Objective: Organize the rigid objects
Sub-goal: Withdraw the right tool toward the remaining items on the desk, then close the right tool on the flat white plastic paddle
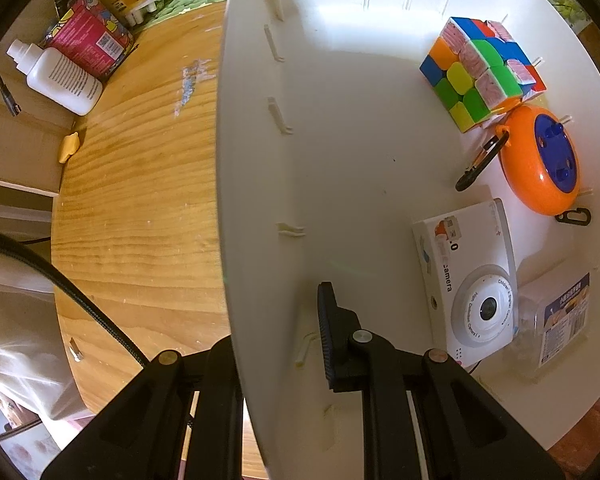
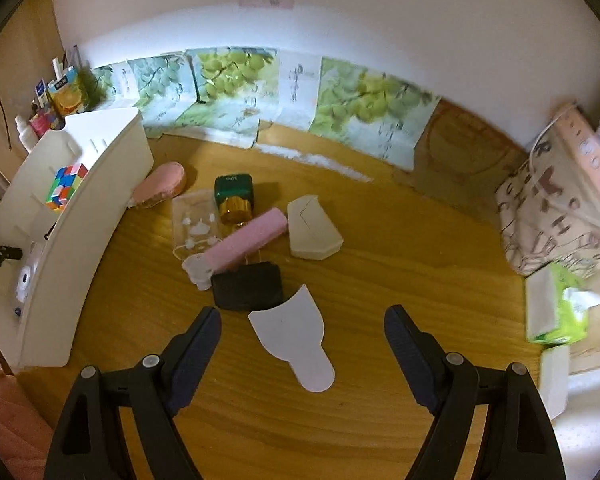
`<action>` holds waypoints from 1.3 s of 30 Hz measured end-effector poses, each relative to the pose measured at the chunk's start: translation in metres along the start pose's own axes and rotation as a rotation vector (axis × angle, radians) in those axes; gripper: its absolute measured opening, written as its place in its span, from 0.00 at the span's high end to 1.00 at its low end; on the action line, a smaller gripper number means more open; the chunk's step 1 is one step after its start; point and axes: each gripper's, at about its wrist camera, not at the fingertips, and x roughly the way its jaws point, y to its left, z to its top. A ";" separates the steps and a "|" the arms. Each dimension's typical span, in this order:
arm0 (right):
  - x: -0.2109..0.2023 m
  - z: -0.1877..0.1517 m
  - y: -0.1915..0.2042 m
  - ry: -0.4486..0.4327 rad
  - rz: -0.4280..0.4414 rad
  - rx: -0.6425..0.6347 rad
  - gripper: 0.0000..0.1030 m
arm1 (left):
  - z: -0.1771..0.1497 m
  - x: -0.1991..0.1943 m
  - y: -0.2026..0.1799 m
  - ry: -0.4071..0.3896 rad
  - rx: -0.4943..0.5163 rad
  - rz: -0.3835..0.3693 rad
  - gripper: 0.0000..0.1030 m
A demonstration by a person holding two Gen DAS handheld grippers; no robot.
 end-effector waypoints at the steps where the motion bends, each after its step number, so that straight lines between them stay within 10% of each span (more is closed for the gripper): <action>1: 0.003 0.000 -0.001 0.008 0.005 0.001 0.18 | -0.001 0.000 -0.001 0.000 0.001 0.001 0.84; 31: 0.079 -0.029 -0.005 0.118 0.069 0.171 0.19 | -0.005 -0.004 -0.003 -0.001 0.005 -0.017 0.78; 39: 0.078 -0.024 -0.002 0.084 0.042 0.167 0.41 | -0.004 -0.004 -0.003 -0.003 0.008 -0.018 0.77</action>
